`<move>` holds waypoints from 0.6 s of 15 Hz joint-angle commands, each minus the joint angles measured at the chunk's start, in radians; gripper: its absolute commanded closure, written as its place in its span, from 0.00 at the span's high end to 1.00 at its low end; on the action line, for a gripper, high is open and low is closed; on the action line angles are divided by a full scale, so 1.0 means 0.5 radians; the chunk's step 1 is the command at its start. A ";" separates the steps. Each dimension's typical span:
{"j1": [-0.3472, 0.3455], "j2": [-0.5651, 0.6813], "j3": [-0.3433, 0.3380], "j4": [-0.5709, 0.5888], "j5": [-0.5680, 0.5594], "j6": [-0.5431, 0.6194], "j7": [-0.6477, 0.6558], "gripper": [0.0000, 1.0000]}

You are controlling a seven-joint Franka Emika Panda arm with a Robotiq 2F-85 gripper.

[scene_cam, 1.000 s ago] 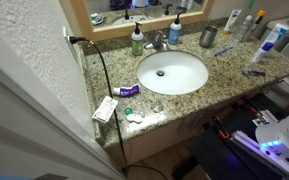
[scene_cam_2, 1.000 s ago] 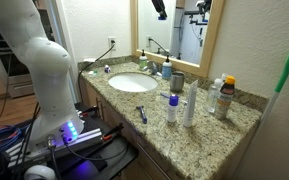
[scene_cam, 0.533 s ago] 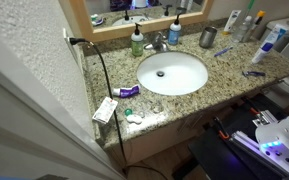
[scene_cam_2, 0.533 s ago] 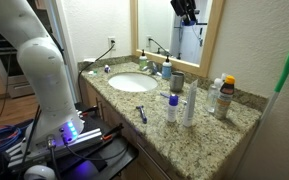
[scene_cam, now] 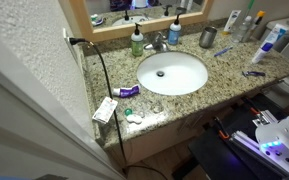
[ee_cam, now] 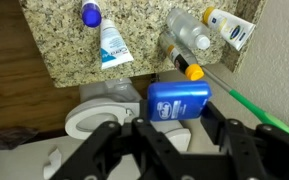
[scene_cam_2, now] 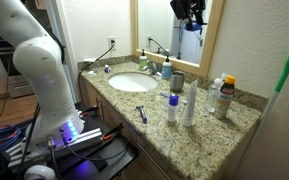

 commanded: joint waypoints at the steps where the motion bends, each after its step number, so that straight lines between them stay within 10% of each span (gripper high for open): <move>1: -0.203 0.182 0.051 0.007 -0.154 0.074 0.217 0.30; 9: -0.378 0.344 -0.205 -0.157 -0.409 0.016 0.490 0.30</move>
